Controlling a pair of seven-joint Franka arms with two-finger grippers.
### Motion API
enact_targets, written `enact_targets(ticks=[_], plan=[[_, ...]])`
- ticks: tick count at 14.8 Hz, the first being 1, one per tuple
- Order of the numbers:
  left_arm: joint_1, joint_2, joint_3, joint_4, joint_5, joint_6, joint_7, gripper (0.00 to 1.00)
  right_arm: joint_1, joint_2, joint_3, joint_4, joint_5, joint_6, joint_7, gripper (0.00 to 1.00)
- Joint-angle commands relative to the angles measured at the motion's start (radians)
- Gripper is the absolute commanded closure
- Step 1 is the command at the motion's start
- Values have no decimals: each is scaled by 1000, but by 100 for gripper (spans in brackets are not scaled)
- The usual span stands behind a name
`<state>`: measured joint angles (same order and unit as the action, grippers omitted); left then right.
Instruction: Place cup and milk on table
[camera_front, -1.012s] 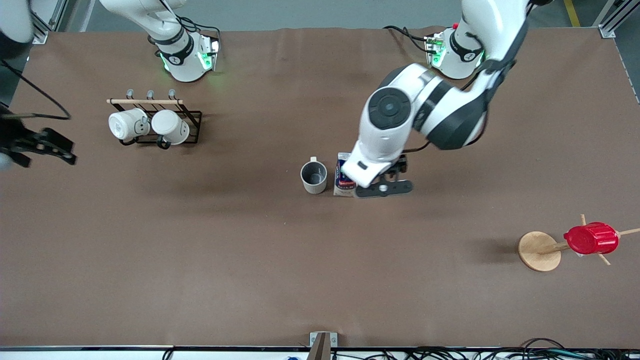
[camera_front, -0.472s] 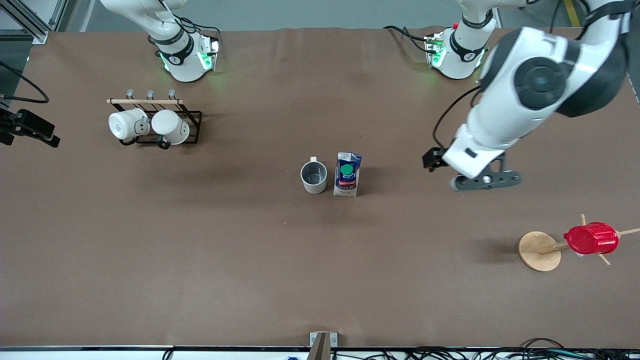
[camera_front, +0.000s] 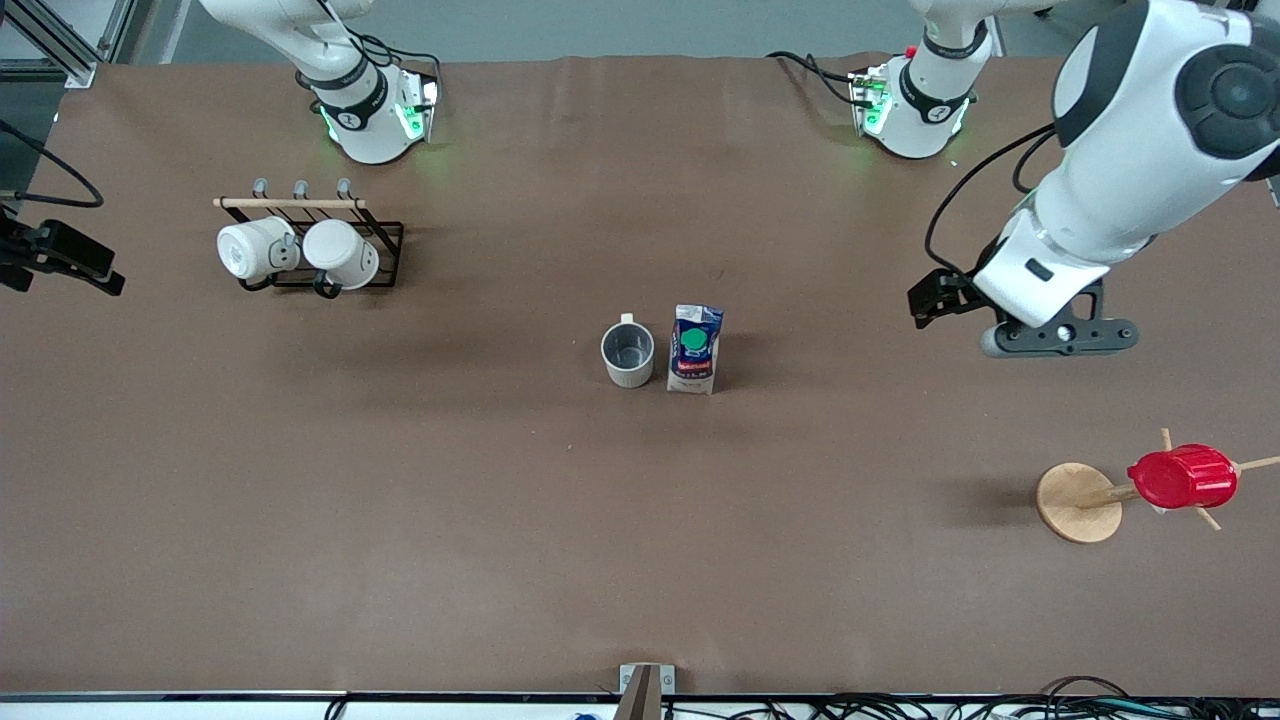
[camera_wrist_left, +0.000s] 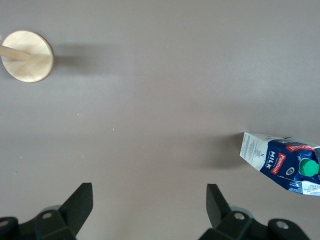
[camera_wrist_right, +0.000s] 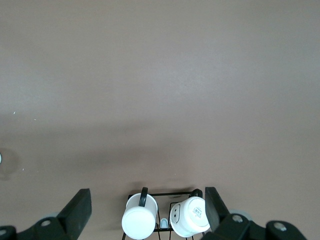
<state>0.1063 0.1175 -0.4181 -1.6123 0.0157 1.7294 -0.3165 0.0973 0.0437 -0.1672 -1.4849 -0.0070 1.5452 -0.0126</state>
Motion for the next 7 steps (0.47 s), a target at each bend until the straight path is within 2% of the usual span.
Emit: enact_targets(ticks=[1,3,6,7], plan=[[39,-65,1,-44,-26,6,80,0,2,-1,0,8,5,-11,-7,0],[-3,-97,76,-60,-28,4,111,0,4,1,0,8,5,-20,-7,0],[-173,-146,282,-98,-28,4,180,0,4,1,0,8,5,-19,-6,0],[-203,-172,324,-121,-26,9,191,0,4,1,0,8,5,-19,-6,0]])
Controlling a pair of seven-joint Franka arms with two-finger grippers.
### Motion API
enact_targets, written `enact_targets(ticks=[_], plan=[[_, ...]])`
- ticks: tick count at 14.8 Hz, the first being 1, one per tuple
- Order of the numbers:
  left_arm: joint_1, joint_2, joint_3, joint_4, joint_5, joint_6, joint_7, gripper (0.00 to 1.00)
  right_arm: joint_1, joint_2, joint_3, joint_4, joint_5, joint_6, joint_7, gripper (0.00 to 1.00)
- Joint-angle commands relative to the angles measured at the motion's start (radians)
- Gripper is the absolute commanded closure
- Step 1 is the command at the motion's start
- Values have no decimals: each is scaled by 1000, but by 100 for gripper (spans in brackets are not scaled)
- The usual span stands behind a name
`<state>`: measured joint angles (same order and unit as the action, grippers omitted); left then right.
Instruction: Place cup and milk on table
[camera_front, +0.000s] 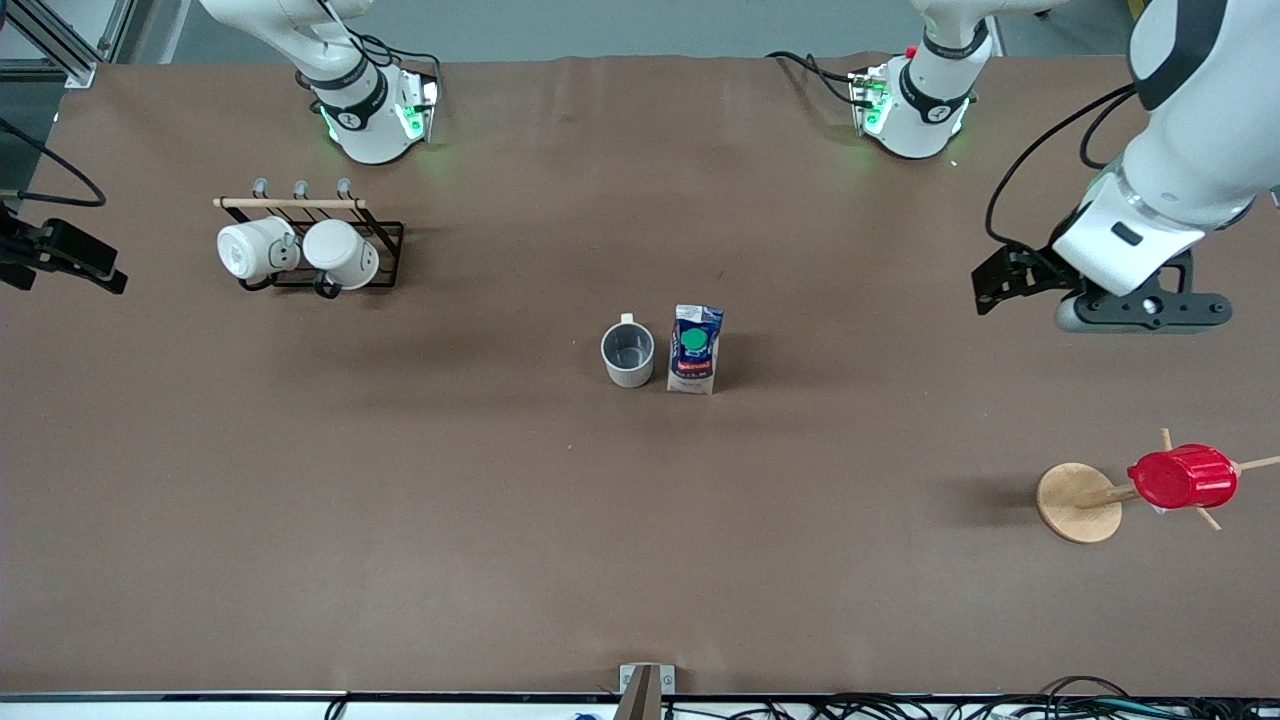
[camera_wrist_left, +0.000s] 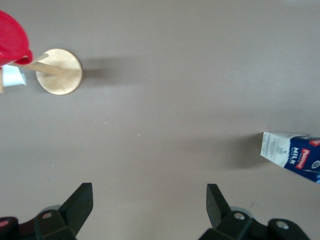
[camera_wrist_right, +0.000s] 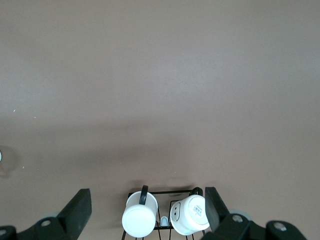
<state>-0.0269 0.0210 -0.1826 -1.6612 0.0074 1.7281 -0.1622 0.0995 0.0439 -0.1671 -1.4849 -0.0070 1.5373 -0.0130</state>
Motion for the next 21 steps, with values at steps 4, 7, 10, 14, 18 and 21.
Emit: enact_targets(ticks=[4,7,10,14,18,21], plan=[[-47,-121,91,-100,-17,8,38,0,2,1,0,8,5,-12,-5,0],[-44,-193,92,-172,-29,13,43,0,2,1,0,8,5,-11,-5,0],[-39,-196,95,-178,-81,21,44,0,2,1,0,8,5,-12,-5,0],[-22,-181,91,-160,-79,28,52,0,2,1,0,8,5,-11,-5,0],[11,-156,69,-108,-78,-8,73,0,2,1,0,8,5,-12,-7,0],[41,-153,45,-106,-70,-24,78,0,2,1,0,8,5,-12,-7,0]])
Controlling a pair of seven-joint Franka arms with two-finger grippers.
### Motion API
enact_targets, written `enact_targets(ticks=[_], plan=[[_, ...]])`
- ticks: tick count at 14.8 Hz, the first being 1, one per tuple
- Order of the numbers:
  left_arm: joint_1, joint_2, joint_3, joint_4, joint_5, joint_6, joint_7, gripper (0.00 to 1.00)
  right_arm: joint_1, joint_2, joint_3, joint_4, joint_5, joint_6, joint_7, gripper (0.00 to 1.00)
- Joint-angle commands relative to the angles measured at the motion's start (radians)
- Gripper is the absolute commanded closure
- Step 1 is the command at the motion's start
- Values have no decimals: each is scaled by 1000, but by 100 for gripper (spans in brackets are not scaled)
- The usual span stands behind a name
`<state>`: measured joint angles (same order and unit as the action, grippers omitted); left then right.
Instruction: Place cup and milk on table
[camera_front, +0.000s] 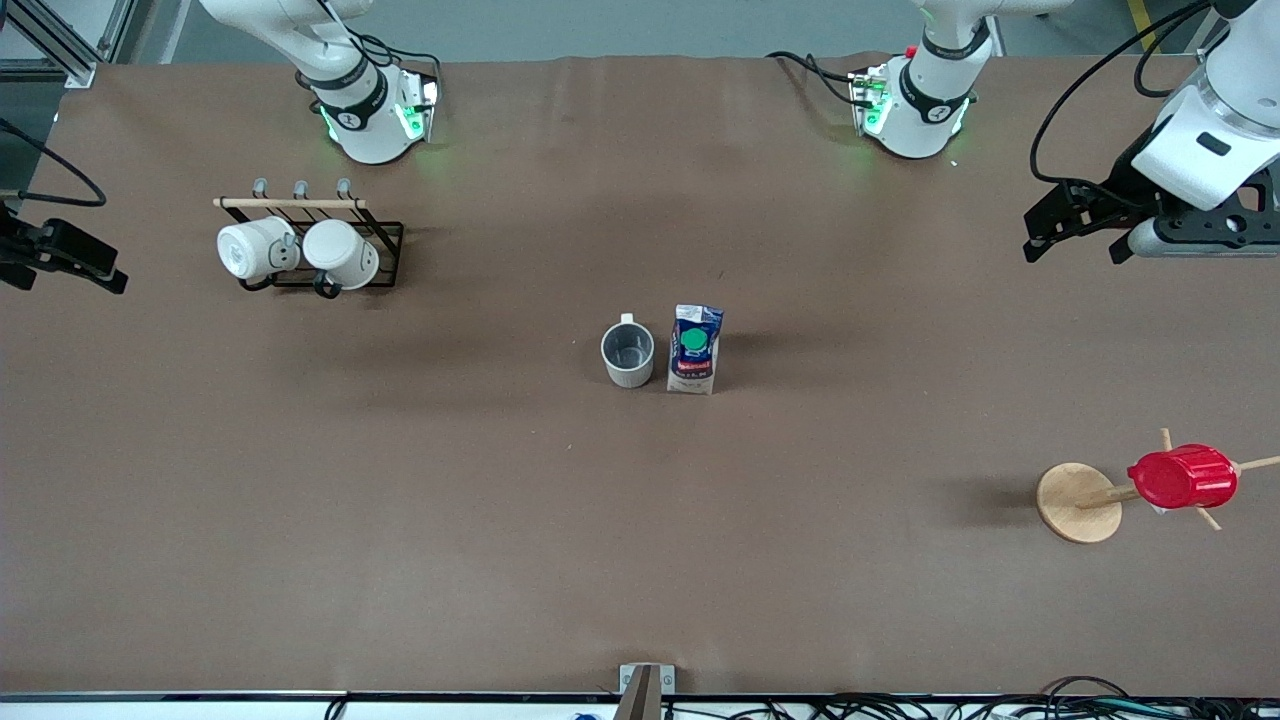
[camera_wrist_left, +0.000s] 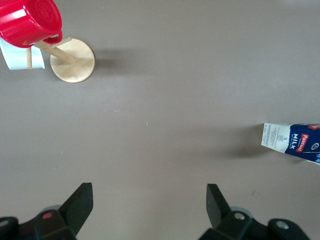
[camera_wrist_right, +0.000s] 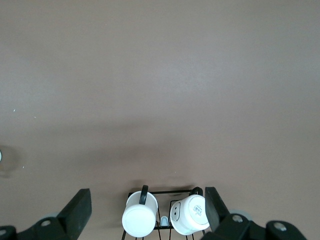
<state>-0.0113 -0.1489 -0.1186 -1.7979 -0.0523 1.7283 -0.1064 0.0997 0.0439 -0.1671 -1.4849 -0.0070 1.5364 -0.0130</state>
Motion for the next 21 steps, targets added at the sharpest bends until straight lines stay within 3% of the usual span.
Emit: enact_targets(ticks=[1,4,10,21], plan=[[27,31,-19,44,-9,-24,19,0,2,1,0,8,5,-12,-7,0],[27,92,-18,123,-8,-33,17,0,2,2,0,8,5,-10,-7,0],[14,136,-19,164,21,-59,17,0,2,2,0,8,5,-10,-7,0],[16,140,-26,152,60,-49,2,0,2,2,0,8,5,-12,-7,0]])
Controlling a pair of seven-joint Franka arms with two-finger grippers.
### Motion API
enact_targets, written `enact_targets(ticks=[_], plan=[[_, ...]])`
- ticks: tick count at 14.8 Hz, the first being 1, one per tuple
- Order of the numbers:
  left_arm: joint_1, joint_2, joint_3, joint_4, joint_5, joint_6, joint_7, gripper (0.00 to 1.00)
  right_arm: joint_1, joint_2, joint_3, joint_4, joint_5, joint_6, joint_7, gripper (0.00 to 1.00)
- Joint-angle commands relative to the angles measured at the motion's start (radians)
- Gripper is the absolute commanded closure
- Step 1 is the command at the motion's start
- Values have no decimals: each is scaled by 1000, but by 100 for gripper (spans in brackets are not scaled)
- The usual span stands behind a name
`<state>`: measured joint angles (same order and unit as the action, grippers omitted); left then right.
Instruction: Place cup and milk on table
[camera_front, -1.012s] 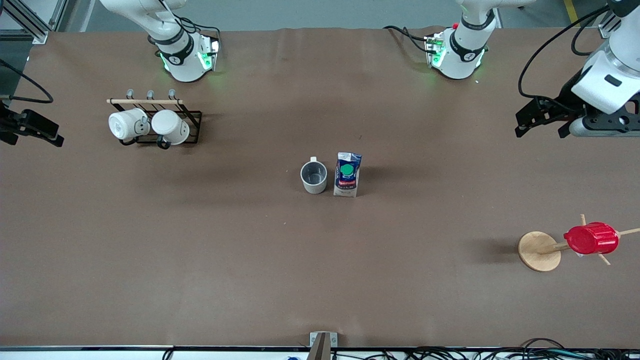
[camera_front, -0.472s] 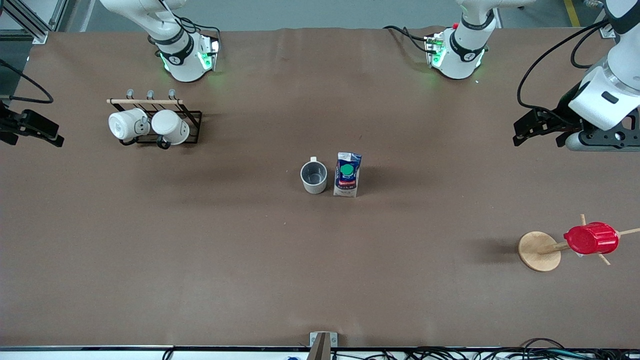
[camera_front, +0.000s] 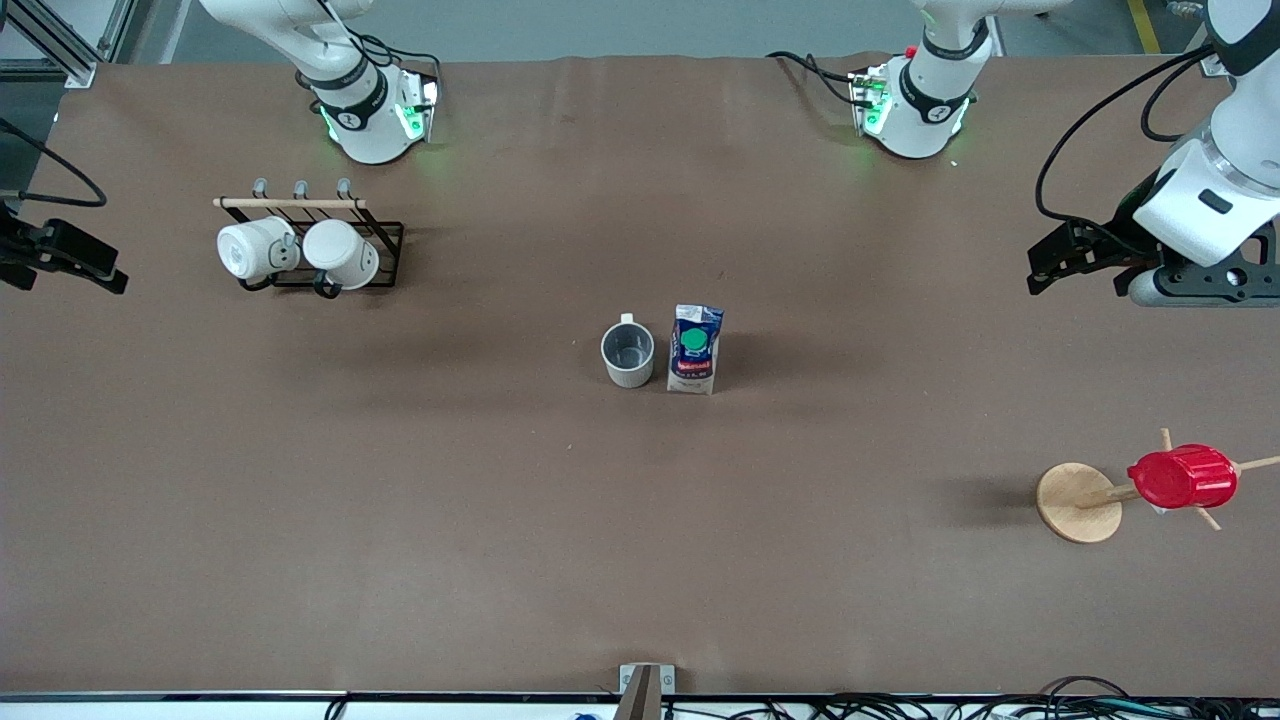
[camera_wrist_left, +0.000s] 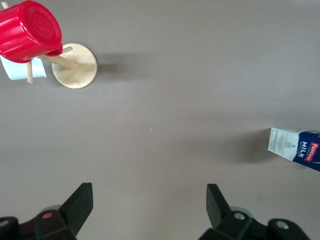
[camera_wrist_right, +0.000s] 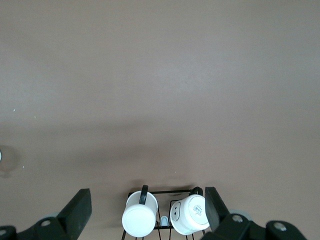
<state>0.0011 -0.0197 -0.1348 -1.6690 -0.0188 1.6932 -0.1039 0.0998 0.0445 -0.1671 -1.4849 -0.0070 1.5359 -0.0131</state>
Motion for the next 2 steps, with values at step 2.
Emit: enact_targets(ticks=[2], plan=[[4,9,-9,23,26,-14,0,0,1,1,0,8,5,-11,-7,0]])
